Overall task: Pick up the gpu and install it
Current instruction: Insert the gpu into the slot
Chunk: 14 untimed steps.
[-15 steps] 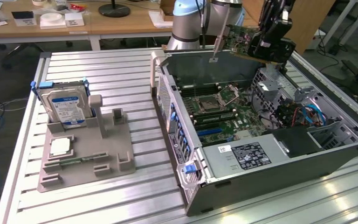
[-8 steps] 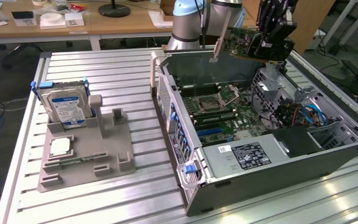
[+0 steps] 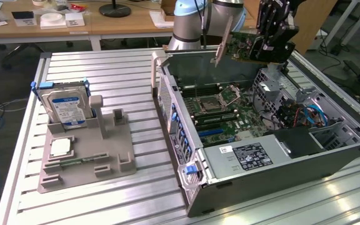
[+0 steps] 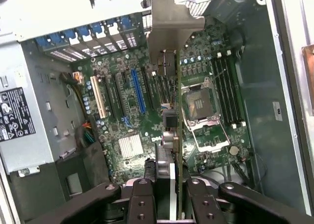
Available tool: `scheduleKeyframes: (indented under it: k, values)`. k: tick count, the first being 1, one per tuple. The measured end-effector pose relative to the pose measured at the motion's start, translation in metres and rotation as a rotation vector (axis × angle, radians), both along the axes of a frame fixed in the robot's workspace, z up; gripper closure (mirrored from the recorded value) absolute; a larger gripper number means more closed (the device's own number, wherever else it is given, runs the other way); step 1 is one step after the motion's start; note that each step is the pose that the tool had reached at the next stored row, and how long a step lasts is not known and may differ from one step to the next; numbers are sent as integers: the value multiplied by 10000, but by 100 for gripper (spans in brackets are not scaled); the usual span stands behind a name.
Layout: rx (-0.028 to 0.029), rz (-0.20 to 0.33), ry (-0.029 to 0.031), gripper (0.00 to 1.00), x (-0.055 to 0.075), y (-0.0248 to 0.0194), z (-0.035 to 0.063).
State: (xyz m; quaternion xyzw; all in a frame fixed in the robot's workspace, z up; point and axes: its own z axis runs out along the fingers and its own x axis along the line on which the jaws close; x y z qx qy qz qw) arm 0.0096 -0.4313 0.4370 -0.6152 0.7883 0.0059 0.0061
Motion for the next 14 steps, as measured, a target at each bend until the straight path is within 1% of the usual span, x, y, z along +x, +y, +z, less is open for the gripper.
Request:
scheduleKeyframes:
  k: [2, 10, 14]
  values:
    - [0, 195, -26, 72, 2, 0, -19]
    - [-8, 714, -24, 72, 11, -6, -156]
    - [-7, 1332, -24, 72, 12, -5, -228]
